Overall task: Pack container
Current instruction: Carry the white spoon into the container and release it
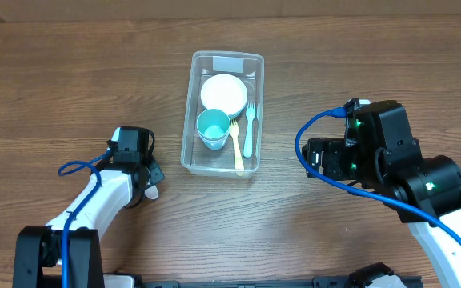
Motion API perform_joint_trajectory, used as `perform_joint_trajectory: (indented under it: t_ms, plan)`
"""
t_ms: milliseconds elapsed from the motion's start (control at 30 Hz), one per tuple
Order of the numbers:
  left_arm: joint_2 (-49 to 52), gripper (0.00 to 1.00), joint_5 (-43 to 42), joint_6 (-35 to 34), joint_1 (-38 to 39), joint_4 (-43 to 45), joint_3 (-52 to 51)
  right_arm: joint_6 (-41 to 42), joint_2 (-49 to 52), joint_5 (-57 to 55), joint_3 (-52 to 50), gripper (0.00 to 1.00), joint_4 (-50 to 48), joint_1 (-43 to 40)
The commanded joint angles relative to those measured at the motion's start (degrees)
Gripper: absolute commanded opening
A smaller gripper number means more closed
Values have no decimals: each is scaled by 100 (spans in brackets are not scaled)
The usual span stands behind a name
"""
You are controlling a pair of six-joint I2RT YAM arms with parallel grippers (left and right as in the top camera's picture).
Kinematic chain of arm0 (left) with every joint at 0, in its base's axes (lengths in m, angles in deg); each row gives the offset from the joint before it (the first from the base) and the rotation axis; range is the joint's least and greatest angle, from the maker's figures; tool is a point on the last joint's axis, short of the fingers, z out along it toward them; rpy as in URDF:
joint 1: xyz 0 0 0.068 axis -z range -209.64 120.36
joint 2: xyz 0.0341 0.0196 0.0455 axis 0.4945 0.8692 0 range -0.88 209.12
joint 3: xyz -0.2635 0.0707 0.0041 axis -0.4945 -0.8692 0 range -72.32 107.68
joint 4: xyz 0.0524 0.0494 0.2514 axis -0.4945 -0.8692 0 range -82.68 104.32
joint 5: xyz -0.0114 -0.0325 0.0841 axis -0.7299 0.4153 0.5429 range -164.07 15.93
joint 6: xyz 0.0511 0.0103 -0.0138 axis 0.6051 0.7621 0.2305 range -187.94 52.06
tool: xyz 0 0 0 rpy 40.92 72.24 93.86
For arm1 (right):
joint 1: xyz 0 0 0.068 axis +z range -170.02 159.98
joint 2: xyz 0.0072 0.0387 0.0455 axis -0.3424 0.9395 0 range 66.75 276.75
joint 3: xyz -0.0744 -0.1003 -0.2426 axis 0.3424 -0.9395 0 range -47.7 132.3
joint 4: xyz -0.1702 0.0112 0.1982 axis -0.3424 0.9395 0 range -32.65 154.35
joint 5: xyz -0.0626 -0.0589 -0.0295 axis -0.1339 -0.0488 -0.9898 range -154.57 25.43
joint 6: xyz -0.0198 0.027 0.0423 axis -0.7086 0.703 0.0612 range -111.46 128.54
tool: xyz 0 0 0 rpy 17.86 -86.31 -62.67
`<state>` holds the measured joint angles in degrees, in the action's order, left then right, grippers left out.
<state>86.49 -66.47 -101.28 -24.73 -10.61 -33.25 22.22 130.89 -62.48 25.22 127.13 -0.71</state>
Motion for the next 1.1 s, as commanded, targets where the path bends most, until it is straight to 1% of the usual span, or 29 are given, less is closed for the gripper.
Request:
perform_joint_trajectory:
  t_ms: [0, 167, 267, 367, 433, 467, 533, 600, 633, 700, 733, 800, 900, 967, 1067]
  plan:
    - [133, 4, 101, -4, 39, -166, 409, 0, -15, -55, 28, 100, -31, 7]
    - [133, 4, 96, 85, 39, -243, 695, 0, -15, -55, 28, 100, -31, 7]
    - [133, 4, 96, 256, 39, -404, 973, 0, -15, -55, 28, 100, -31, 7]
    - [131, 4, 70, 271, 42, -538, 1123, 0, -15, -55, 28, 100, -31, 7]
    - [44, 4, 72, 382, 94, -708, 1440, 0, -15, -55, 28, 100, -31, 7]
    - [-76, 4, 170, 474, 166, -905, 1797, 0, -15, -55, 28, 100, -31, 7]
    - [-407, 4, 479, 608, 442, -1281, 2476, 0, -15, -55, 28, 99, -31, 7]
    - [-723, 4, 549, 671, 787, -1419, 2848, 0, -15, -55, 28, 100, -33, 7]
    - [-861, 4, 498, 684, 1034, -1410, 2962, 0, -15, -55, 28, 100, -31, 7]
    - [-935, 4, -160, 785, 1703, -1202, 3038, 0, -15, -55, 28, 100, -33, 7]
    - [-887, 4, -369, 767, 1943, -1143, 3038, 0, -15, -55, 28, 100, -31, 7]
    - [-732, 4, -404, 796, 2520, -1019, 3038, 0, -15, -55, 28, 100, -31, 7]
    - [-413, 4, -407, 1119, 3106, -883, 3038, 0, -15, -55, 28, 100, -31, 7]
    - [-153, 4, -376, 1176, 3329, -798, 3038, 0, -15, -55, 28, 100, -31, 7]
    - [284, 4, -363, 1150, 3379, -494, 3038, 0, -15, -55, 28, 100, -31, 7]
